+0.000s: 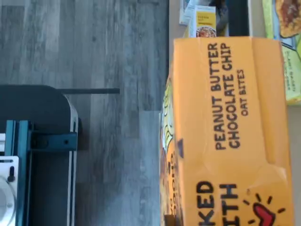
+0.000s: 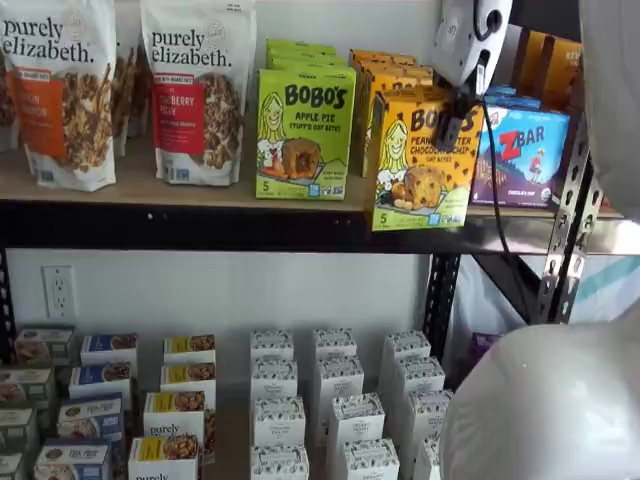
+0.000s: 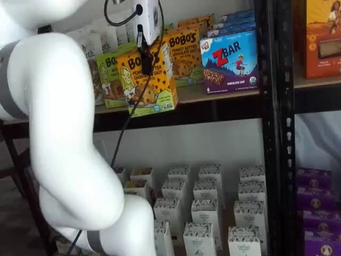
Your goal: Pick up the orange box on the top shelf, the fifth box from the left
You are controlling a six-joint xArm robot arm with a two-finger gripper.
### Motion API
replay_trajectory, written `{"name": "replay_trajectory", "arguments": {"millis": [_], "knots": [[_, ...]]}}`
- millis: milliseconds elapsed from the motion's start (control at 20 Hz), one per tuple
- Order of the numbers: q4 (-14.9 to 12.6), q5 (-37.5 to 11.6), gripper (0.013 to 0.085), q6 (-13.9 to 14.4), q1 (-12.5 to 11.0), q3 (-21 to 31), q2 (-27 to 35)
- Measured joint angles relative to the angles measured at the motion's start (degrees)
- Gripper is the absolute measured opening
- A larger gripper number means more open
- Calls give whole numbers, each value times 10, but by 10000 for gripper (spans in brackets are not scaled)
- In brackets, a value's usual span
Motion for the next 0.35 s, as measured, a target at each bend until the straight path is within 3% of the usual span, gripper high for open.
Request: {"name": "replay_trajectory", "arguments": {"millis": [350], "knots": [[5,-3,370,0,-1,32,-27]]}}
